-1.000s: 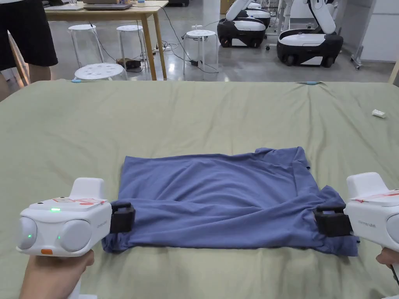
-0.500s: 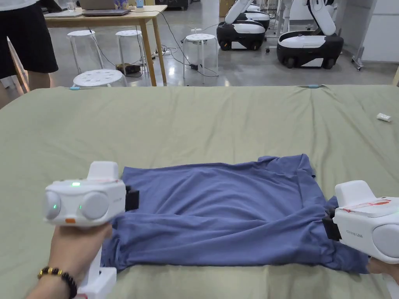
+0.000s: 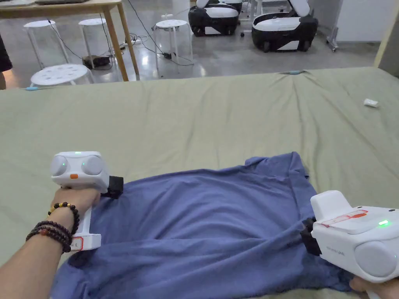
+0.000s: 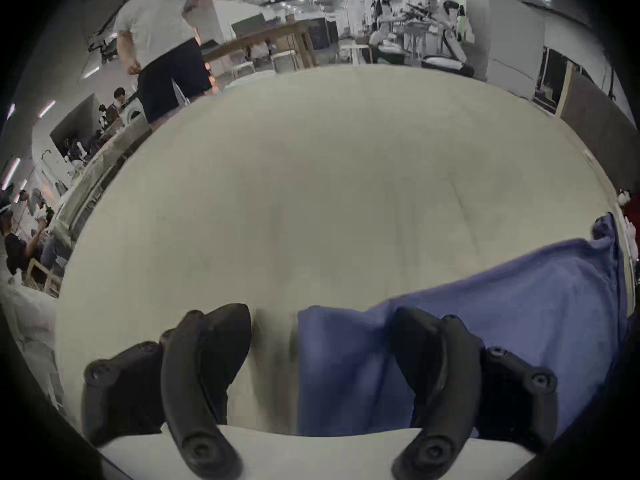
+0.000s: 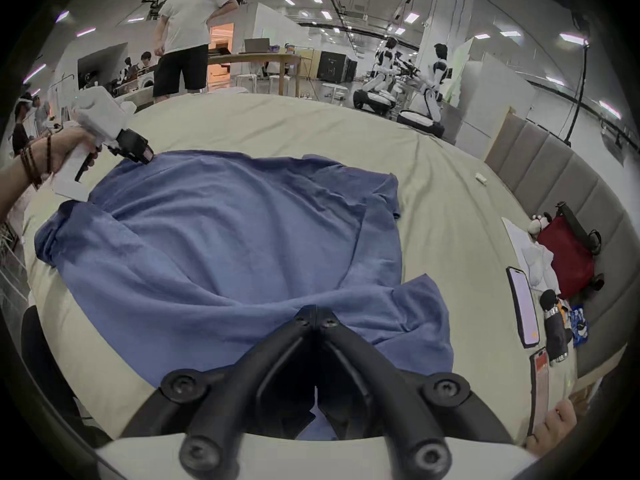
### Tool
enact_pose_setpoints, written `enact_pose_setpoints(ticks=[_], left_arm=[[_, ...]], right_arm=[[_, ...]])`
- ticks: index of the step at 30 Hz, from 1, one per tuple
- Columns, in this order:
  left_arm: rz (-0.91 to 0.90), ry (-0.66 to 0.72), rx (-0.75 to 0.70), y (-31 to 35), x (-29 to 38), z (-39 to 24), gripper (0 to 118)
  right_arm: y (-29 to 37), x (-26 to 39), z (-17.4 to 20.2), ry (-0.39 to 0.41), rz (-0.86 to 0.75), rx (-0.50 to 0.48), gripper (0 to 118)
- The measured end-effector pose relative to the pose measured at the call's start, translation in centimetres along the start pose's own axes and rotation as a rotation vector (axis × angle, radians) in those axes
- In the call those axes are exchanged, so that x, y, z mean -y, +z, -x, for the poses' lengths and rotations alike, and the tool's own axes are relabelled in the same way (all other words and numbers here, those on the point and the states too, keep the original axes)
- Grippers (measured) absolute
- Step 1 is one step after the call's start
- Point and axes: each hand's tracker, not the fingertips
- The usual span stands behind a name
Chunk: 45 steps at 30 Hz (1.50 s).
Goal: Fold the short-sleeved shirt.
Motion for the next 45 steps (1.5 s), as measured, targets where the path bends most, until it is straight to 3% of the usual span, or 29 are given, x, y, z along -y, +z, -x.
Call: enact_pose_setpoints(ticks=[2, 3, 4, 5, 6, 8, 11, 16, 17, 19, 20, 21, 23, 27, 29, 32, 33, 34, 37, 41, 45], left_arm=[[-0.018, 0.055, 0.001, 0.5, 0.2, 0.0, 84], [-0.020, 0.055, 0.004, 0.9, 0.3, 0.1, 75], [-0.028, 0.055, 0.017, 1.5, 0.4, -0.1, 60], [-0.043, 0.052, 0.025, 2.3, 0.5, -0.4, 36], [-0.062, 0.041, 0.016, 3.0, 0.7, -0.9, 2], [-0.092, -0.006, -0.040, 3.2, 0.4, -1.0, 2], [-0.090, 0.051, 0.065, 4.9, 0.7, -0.8, 2], [-0.156, 0.016, 0.064, 6.9, 0.6, -0.6, 2], [-0.160, 0.017, 0.067, 7.2, 0.6, -0.6, 2], [-0.170, 0.011, 0.069, 7.4, 0.6, -0.4, 2], [-0.172, 0.008, 0.068, 7.4, 0.6, -0.4, 2], [-0.172, 0.002, 0.066, 7.4, 0.6, -0.4, 2], [-0.172, -0.002, 0.063, 7.1, 0.7, -0.4, 2], [-0.166, -0.019, 0.048, 6.6, 1.0, -0.5, 2], [-0.164, -0.033, 0.042, 6.2, 1.0, -0.4, 2], [-0.161, -0.046, 0.039, 6.1, 1.3, -0.7, 2], [-0.163, -0.049, 0.038, 6.1, 1.4, -0.7, 2], [-0.164, -0.054, 0.034, 6.1, 1.4, -0.7, 2], [-0.169, -0.060, 0.020, 6.6, 2.0, -0.8, 2], [-0.212, -0.043, 0.009, 9.1, 3.8, 0.2, 2], [-0.225, -0.037, 0.046, 13.2, 7.8, 1.8, 2]], right_arm=[[-0.5, 0.0, 0.1, 0.004, 0.012, 0.008, 0], [-0.7, -0.1, 0.1, 0.004, 0.015, 0.012, 0], [-0.9, -0.2, 0.2, 0.004, 0.016, 0.016, 0], [-0.8, -0.3, 0.3, 0.005, 0.015, 0.019, 0], [-0.8, -0.4, 0.4, 0.006, 0.012, 0.020, 0], [-0.7, -0.8, 0.5, 0.003, 0.005, 0.020, 0], [-0.2, -2.1, 0.1, -0.005, -0.018, 0.021, 0], [-2.1, -7.8, -2.8, -0.035, -0.057, 0.064, 2], [-2.8, -9.4, -3.5, -0.049, -0.049, 0.067, 13], [-5.4, -12.0, -5.1, -0.082, 0.007, 0.068, 80], [-7.0, -13.0, -5.8, -0.091, 0.051, 0.074, 101], [-8.9, -13.9, -6.3, -0.071, 0.113, 0.094, 108], [-11.9, -14.8, -6.9, -0.061, 0.166, 0.109, 107], [-15.9, -15.0, -8.1, -0.172, 0.244, 0.063, 76], [-17.0, -14.7, -8.5, -0.213, 0.293, 0.055, 75], [-17.0, -14.2, -8.0, -0.184, 0.284, 0.024, 59], [-15.9, -14.2, -7.3, -0.176, 0.279, 0.028, 37], [-15.2, -14.4, -6.8, -0.151, 0.267, 0.030, 6], [-13.9, -14.5, -5.4, -0.051, 0.251, 0.074, 6], [-9.9, -13.6, -4.9, -0.036, 0.176, 0.059, 6], [-3.9, -10.8, -4.6, 0.028, 0.094, 0.063, 6]])
